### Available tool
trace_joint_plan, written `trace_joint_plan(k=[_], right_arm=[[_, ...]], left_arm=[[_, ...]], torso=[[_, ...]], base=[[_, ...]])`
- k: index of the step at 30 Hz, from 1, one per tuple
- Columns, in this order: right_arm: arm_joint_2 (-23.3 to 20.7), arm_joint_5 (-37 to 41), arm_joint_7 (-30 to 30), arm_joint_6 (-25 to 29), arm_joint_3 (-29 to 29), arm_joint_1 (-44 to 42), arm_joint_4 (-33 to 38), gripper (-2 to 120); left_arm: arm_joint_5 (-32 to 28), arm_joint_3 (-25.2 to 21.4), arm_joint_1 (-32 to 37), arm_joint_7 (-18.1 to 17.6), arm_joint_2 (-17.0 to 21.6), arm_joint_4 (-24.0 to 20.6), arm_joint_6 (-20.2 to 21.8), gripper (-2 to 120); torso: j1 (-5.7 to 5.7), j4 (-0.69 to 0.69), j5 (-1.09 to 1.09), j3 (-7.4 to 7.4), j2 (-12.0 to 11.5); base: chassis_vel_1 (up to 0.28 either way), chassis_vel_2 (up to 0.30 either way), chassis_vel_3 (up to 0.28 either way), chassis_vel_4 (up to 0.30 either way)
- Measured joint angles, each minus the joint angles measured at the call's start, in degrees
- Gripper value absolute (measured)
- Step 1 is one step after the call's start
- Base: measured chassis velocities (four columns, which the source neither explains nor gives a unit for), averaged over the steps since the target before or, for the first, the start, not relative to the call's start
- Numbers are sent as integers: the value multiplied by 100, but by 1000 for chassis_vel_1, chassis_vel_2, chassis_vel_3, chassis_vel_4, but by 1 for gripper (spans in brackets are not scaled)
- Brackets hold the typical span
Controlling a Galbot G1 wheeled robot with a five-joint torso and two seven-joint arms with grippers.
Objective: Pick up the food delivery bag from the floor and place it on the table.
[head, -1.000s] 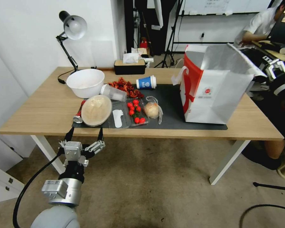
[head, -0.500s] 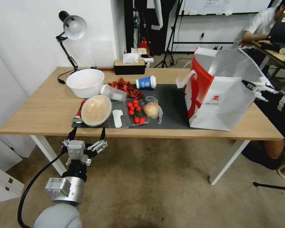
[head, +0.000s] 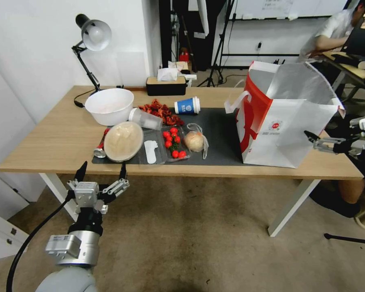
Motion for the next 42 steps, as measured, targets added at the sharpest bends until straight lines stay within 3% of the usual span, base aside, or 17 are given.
trace_joint_plan(k=[5, 11, 20, 32, 42], right_arm=[[514, -756, -7, 314, -27, -375, 464, 100], [1590, -1719, 113, 888, -224, -1080, 1020, 100], [2416, -2428, 369, 1557, -630, -1530, 1133, 100], [3605, -3852, 981, 3650, -2221, -1874, 564, 100], [4049, -4597, 1434, 4391, -3295, -1883, 116, 100]], left_arm=[[73, -72, 7, -29, -107, -7, 8, 100], [113, -24, -61, -33, -170, 103, 13, 100], [98, 44, -180, -7, -158, 213, -19, 100], [19, 105, -272, 114, -177, 370, -136, 100], [-40, 319, -364, 264, -289, 586, -278, 100]], torso=[[1, -1, 0, 0, 0], [0, -3, -1, 0, 0], [0, -1, -1, 0, 0], [1, -1, -1, 0, 0], [1, -1, -1, 0, 0]], base=[[0, 0, 0, 0], [0, 0, 0, 0], [0, 0, 0, 0], [0, 0, 0, 0], [0, 0, 0, 0]])
